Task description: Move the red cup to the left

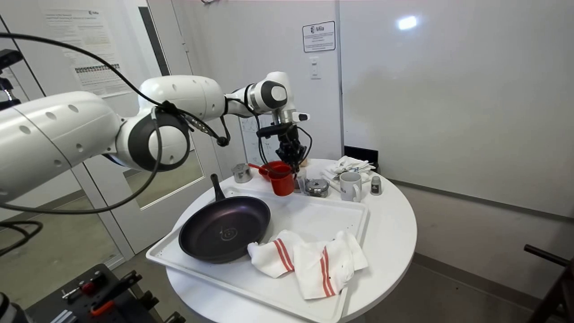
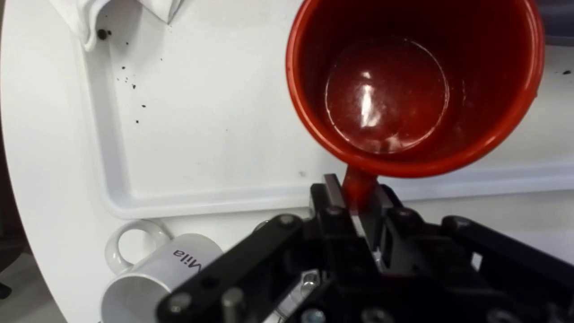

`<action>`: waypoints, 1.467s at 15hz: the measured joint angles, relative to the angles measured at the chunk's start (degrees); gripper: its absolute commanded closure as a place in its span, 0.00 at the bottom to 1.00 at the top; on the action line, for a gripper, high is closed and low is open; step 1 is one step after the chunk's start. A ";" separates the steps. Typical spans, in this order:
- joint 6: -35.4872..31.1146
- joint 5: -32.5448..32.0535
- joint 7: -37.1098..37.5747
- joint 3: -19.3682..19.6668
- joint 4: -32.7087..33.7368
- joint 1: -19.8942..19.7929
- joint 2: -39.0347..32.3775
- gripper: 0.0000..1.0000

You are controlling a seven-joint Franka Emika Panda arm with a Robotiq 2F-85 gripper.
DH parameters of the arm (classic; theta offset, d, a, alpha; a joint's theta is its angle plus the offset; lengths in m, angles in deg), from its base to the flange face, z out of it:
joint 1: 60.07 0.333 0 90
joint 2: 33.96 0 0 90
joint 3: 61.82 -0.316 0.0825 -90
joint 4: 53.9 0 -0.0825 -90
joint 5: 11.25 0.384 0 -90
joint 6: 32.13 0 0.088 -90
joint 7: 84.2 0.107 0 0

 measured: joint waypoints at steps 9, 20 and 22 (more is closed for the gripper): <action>-1.41 -0.07 -2.80 -1.62 -0.11 6.70 -0.59 0.96; -5.45 -0.08 -1.53 -1.56 -0.04 8.42 -3.60 0.96; -6.56 -0.08 -1.12 -1.54 -0.11 8.24 -3.79 0.96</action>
